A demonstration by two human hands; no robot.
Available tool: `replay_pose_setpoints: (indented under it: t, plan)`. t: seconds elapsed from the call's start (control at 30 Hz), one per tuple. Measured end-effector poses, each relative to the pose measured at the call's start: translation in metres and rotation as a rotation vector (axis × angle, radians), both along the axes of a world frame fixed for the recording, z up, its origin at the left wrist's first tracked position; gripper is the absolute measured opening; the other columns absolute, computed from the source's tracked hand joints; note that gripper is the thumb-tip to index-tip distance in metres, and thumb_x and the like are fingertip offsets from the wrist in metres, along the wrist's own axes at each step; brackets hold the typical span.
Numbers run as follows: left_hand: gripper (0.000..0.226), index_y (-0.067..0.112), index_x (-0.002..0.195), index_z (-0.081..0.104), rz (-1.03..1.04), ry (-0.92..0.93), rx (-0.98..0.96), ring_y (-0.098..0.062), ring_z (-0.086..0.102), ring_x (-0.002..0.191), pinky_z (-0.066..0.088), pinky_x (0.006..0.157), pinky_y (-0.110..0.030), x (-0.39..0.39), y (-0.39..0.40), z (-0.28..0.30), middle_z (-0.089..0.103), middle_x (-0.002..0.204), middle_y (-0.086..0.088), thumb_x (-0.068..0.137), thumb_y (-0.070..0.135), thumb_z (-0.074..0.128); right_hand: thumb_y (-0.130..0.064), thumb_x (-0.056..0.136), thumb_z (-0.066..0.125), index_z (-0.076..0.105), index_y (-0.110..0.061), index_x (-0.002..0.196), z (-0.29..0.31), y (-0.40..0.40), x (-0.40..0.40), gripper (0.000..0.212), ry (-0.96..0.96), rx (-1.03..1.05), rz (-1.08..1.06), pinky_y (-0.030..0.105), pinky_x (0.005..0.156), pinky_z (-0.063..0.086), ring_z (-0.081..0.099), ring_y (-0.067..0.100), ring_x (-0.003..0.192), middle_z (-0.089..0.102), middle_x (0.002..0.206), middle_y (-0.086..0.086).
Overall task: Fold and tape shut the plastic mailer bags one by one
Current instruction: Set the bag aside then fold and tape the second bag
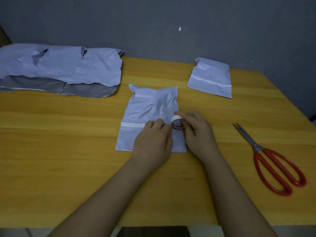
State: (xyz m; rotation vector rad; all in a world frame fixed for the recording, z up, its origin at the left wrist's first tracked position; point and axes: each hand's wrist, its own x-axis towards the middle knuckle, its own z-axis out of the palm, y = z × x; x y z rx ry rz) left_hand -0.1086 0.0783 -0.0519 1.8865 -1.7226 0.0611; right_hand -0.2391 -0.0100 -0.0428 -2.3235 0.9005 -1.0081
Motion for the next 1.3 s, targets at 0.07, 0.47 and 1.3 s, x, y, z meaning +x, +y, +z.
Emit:
replay_pose_setpoints:
  t: [0.07, 0.47, 1.3]
  plan:
    - [0.038, 0.012, 0.092, 0.064, 0.016, -0.004, -0.013, -0.022, 0.05, 0.082, 0.048, 0.061, -0.034, -0.001, 0.0, 0.0, 0.055, 0.089, -0.003, 0.09, 0.031, 0.031, 0.005, 0.092, 0.045, 0.063, -0.014, 0.123, 0.0, -0.001, 0.0, 0.04, 0.002, 0.005, -0.004, 0.003, 0.077, 0.039, 0.052, 0.005, 0.089, 0.058, 0.1, 0.007]
    - [0.037, 0.014, 0.093, 0.063, 0.041, -0.031, -0.01, -0.02, 0.05, 0.084, 0.045, 0.058, -0.03, -0.001, 0.0, -0.001, 0.054, 0.091, -0.001, 0.09, 0.033, 0.032, 0.013, 0.086, 0.046, 0.067, -0.015, 0.118, 0.005, -0.003, -0.009, 0.047, 0.059, -0.052, -0.141, 0.026, 0.072, 0.045, 0.053, 0.015, 0.087, 0.056, 0.097, 0.005]
    - [0.045, 0.016, 0.112, 0.067, -0.025, -0.128, 0.035, -0.024, 0.055, 0.078, 0.042, 0.053, -0.028, -0.002, 0.003, 0.006, 0.058, 0.089, -0.002, 0.091, 0.034, 0.032, -0.027, 0.098, 0.048, 0.061, -0.026, 0.123, 0.011, 0.011, -0.014, 0.029, 0.211, -0.048, -0.101, 0.031, 0.073, 0.046, 0.05, 0.018, 0.096, 0.051, 0.105, -0.001]
